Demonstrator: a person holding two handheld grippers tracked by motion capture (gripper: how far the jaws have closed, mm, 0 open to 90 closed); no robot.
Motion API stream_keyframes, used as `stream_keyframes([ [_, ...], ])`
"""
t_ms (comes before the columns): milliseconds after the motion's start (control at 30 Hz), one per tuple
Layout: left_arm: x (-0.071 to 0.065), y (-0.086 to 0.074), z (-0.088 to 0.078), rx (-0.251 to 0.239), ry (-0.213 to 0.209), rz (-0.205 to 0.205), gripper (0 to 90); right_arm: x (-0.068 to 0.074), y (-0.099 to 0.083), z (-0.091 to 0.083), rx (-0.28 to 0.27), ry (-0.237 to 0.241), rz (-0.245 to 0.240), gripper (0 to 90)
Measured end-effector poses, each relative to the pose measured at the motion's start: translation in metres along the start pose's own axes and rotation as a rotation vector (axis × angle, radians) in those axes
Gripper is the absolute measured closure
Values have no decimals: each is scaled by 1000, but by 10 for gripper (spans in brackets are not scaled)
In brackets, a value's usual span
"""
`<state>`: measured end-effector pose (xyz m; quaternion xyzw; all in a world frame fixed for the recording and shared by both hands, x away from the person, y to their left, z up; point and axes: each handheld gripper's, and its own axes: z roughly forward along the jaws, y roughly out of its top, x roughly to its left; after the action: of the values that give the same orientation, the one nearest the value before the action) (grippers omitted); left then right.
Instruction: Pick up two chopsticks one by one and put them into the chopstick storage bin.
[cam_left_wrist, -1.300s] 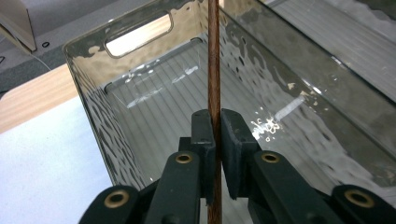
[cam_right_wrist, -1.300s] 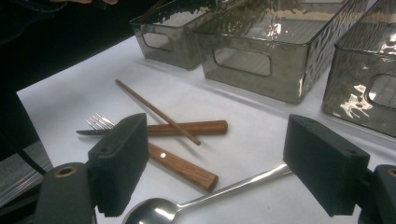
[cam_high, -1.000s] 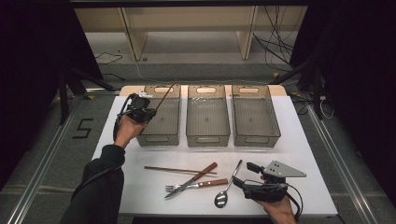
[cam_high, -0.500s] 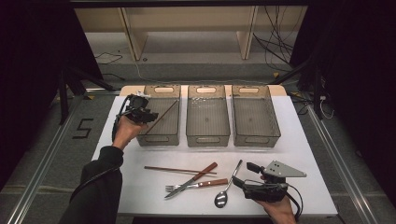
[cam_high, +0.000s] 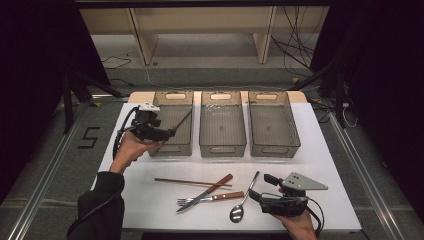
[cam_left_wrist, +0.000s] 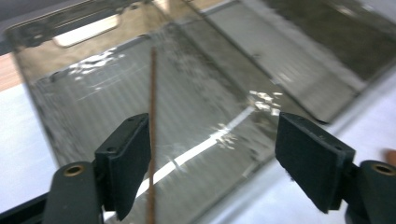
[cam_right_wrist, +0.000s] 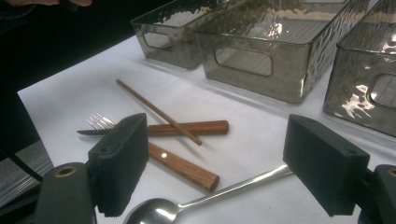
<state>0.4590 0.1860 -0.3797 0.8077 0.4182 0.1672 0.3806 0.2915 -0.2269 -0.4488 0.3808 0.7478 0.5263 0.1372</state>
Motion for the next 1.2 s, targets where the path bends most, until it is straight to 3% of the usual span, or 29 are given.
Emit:
stream_keyframes([
  [100,-14,-6,-8,-14,-38,24,228,0,0,0,-1,0,0,231],
  [200,-20,-5,-9,8,-50,54,208,0,0,0,-3,1,-1,230],
  [333,-32,-5,-15,-4,-79,88,207,1,0,-1,-6,1,-2,230],
  [400,-40,-7,-14,24,-89,132,203,1,0,-1,-8,1,-3,230],
  [533,-46,-10,-12,62,-94,172,202,0,0,-2,-9,2,0,230],
  [633,-54,-12,-12,109,-128,225,201,0,0,-2,-11,2,0,231],
  [800,-61,-14,-9,144,-133,272,201,1,0,-2,-8,2,-1,230],
  [1067,-73,-20,0,239,-160,371,192,0,0,-2,-6,2,-2,231],
  [1200,-78,-23,5,272,-167,388,187,0,0,-2,-6,2,-4,231],
])
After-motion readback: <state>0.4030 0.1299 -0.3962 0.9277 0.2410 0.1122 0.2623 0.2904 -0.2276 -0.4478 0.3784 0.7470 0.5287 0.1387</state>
